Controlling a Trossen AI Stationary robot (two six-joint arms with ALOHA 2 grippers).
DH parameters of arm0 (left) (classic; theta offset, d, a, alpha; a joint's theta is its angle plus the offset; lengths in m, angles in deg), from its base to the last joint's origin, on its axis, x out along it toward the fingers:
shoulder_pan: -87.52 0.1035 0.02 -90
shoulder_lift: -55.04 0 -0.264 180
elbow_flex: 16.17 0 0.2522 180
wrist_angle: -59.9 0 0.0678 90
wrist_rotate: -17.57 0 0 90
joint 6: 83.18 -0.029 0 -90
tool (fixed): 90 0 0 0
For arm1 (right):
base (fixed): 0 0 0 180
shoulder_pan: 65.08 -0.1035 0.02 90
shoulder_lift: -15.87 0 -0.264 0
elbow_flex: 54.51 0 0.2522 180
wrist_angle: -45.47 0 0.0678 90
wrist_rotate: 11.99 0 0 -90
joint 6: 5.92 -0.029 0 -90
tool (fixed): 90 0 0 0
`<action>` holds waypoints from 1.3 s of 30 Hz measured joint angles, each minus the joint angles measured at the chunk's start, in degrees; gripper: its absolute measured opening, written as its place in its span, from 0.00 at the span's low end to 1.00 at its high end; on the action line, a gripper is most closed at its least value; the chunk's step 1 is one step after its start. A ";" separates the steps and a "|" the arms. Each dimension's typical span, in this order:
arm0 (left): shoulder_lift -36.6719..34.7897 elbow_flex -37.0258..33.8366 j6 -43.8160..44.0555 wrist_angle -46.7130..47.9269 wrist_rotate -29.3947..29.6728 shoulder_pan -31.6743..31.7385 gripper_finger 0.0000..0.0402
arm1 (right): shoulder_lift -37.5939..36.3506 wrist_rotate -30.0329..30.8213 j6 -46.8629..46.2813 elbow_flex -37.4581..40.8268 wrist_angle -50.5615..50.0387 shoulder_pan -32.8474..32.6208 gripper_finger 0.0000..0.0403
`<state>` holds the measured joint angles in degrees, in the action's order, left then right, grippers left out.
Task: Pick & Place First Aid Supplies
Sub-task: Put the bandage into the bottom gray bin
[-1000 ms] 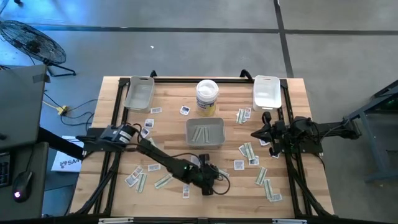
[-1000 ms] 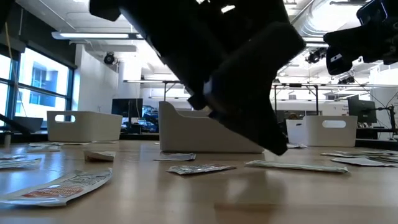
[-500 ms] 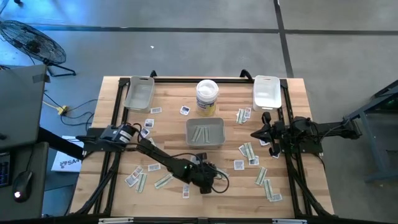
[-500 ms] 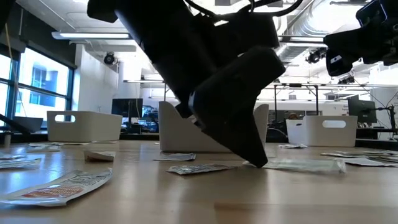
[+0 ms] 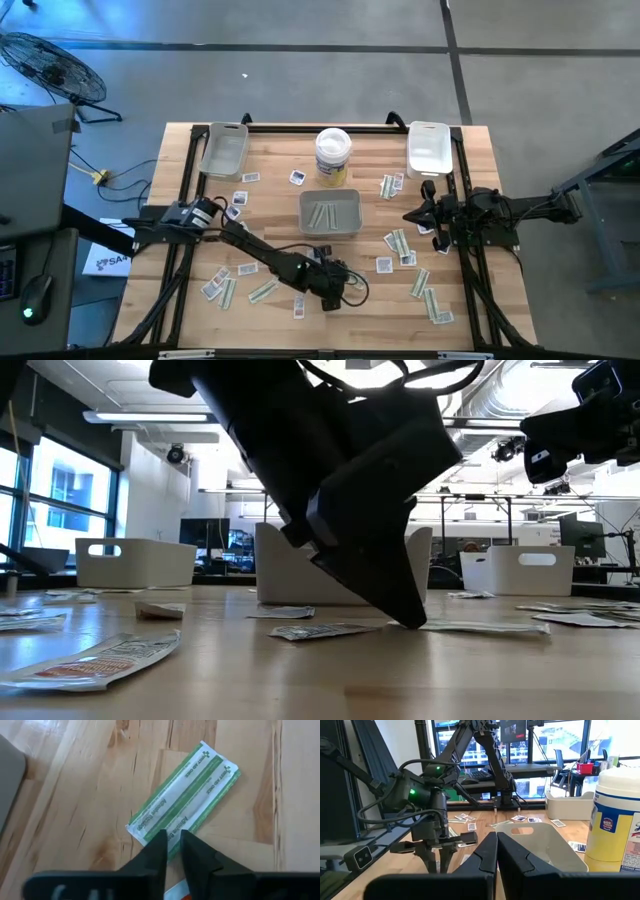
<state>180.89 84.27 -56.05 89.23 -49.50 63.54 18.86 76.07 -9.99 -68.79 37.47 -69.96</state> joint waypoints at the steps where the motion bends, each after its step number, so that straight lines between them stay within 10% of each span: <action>1: -0.01 0.00 0.29 0.10 -0.02 0.01 0.07 | 0.00 0.01 0.01 0.00 0.00 0.00 0.01; 19: 0.17 4.65 -3.08 -0.90 -3.17 -0.88 0.00 | 0.00 0.01 0.01 0.00 -0.07 0.00 0.01; 39: -12.28 10.67 8.23 43.38 13.30 10.63 0.00 | -0.02 -0.01 0.00 0.00 -0.42 0.00 0.01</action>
<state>168.61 94.94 -47.83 132.62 -36.20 74.17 18.84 76.06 -9.99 -68.79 37.06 -69.96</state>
